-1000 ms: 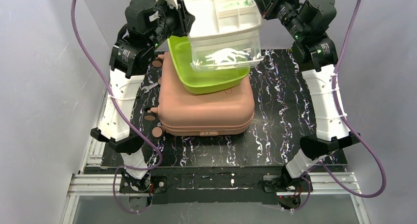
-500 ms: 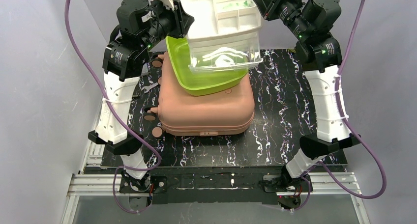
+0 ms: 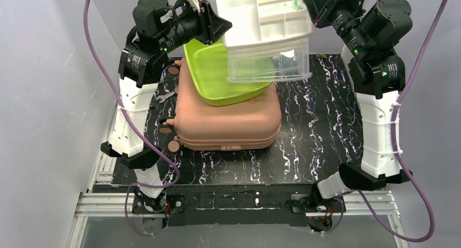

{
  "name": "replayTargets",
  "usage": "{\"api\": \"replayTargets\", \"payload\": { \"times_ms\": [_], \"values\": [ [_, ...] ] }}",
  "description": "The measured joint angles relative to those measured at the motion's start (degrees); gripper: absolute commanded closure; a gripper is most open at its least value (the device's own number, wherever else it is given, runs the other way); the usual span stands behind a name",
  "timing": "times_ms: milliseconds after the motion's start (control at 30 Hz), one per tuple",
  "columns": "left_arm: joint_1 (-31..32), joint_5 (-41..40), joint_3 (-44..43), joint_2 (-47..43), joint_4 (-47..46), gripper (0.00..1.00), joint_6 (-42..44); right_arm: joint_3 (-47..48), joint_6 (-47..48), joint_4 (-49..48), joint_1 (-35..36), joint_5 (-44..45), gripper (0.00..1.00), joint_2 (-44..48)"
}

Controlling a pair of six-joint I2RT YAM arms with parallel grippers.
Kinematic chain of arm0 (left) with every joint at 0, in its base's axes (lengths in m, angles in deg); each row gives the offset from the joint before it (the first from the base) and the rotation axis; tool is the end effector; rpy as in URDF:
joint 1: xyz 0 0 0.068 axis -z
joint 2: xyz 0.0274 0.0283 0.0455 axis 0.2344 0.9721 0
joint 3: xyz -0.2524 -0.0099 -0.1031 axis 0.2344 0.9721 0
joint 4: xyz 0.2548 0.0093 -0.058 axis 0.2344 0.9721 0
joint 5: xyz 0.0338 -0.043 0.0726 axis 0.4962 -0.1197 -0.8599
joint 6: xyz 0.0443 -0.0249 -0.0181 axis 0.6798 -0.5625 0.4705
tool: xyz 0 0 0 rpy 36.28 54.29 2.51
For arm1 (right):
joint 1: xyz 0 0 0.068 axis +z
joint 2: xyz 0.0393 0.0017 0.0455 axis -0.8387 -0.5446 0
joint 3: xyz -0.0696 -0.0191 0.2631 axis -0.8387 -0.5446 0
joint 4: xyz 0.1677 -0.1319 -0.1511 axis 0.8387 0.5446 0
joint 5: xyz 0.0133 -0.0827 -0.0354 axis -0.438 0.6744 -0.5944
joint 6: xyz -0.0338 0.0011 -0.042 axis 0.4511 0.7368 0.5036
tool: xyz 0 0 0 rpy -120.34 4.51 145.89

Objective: Open, take out, and arrange the luggage
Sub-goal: Pass from the left arm to the right

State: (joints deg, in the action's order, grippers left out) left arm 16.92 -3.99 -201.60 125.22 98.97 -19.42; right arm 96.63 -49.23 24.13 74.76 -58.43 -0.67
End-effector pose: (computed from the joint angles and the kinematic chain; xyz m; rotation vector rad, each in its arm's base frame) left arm 0.2499 -0.1604 0.6116 0.5421 1.3847 -0.8005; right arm 0.2217 0.0757 0.6278 -0.1849 1.2569 0.5118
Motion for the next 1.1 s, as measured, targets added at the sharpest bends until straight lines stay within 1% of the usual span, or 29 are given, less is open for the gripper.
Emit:
{"api": "replayTargets", "payload": {
  "times_ms": [267, 300, 367, 400, 600, 667, 800, 933, 1100],
  "values": [
    [0.00, 3.19, 0.00, 0.20, -1.51, 1.00, -0.90, -1.73, -1.20, -1.25, -2.21, -1.20, 0.99, 0.79],
    [0.00, 3.39, 0.02, 0.20, -1.70, 0.99, -0.90, -1.75, -1.25, -1.31, -2.38, -1.29, 0.99, 0.79],
    [0.00, 3.61, 0.07, 0.20, -1.81, 0.89, -0.87, -1.75, -1.27, -1.29, -2.54, -1.36, 0.99, 0.79],
    [0.00, 3.65, 0.13, 0.20, -1.84, 0.78, -0.85, -1.75, -1.27, -1.29, -2.58, -1.36, 0.99, 0.79],
    [0.02, 4.57, 0.70, 0.11, -2.25, 0.39, 0.20, -1.90, -1.31, -1.46, -3.04, -2.03, 0.99, 0.79],
    [0.11, 4.76, 0.90, 0.07, -2.08, 0.29, 0.74, -2.27, -1.53, -1.07, -3.08, -2.84, 0.99, 0.79],
    [0.07, 4.20, 1.09, 0.07, -2.08, 0.25, 1.44, -2.99, -2.56, -0.98, -3.08, -4.17, 0.99, 0.70],
    [0.07, 2.78, 1.09, 0.00, -2.01, 0.13, 2.16, -3.63, -3.63, -1.57, -3.19, -5.29, 0.99, 0.57],
    [0.09, -1.70, 1.07, -0.22, -1.84, 0.07, 3.17, -4.74, -5.53, -3.34, -3.17, -7.67, 0.99, -0.04]
  ]
}}
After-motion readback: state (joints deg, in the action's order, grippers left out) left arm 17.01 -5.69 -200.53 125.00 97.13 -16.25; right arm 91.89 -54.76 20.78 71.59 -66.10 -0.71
